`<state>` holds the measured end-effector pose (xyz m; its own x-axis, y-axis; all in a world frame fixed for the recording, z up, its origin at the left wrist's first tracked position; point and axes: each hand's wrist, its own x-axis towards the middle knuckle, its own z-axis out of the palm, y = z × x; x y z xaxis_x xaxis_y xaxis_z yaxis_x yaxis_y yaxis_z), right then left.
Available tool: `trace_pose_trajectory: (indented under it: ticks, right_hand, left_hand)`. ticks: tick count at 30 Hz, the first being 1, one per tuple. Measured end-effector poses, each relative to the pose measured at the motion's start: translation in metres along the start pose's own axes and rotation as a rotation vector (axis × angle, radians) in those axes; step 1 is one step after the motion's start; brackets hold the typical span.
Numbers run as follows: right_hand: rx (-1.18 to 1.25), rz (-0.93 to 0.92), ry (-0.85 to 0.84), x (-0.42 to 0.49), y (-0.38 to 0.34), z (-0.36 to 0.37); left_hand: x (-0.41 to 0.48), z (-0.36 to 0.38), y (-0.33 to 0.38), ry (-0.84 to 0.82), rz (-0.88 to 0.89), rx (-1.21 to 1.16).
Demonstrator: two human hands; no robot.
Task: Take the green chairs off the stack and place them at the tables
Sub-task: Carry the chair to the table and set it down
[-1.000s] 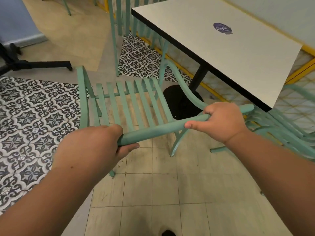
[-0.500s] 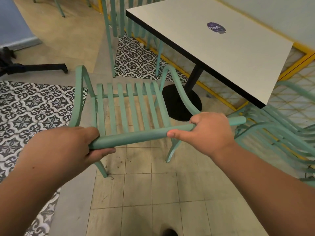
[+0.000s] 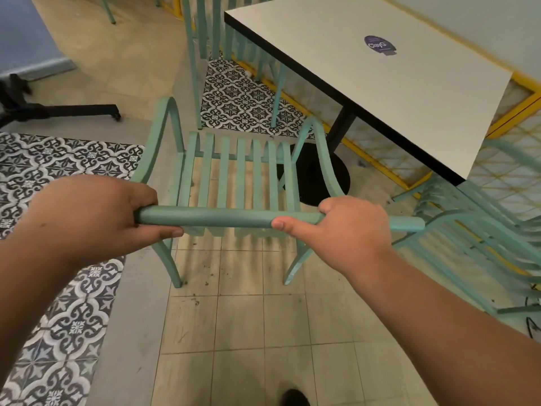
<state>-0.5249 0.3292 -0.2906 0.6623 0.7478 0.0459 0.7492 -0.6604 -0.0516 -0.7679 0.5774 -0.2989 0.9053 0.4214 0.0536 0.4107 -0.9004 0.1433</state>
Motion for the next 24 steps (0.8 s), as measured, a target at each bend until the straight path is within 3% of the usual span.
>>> trace_pose_trajectory:
  ticks: [8, 11, 15, 17, 19, 22, 24]
  right_hand:
    - [-0.015, -0.02, 0.004, -0.002, -0.005, 0.001]
    - [0.021, -0.077, 0.011, -0.008, 0.005, -0.002]
    - [0.213, -0.089, -0.083, -0.016, 0.023, -0.007]
    - [0.3, -0.082, -0.088, -0.013, 0.032, -0.014]
    - [0.192, -0.149, -0.072, 0.0, 0.042, -0.022]
    - [0.075, -0.148, -0.185, 0.024, 0.06, -0.036]
    - [0.098, -0.111, -0.313, 0.034, 0.072, -0.037]
  left_hand:
    - [0.007, -0.007, -0.011, -0.023, -0.026, -0.01]
    - [0.005, -0.011, 0.002, -0.011, -0.118, -0.095]
    - [0.009, -0.01, 0.043, 0.061, -0.355, -0.084]
    - [0.012, -0.01, 0.079, 0.013, -0.374, -0.124]
    - [0.019, -0.004, 0.112, -0.049, -0.329, -0.095]
    - [0.037, 0.008, 0.138, -0.108, -0.361, -0.004]
    - [0.045, 0.014, 0.142, -0.057, -0.408, 0.04]
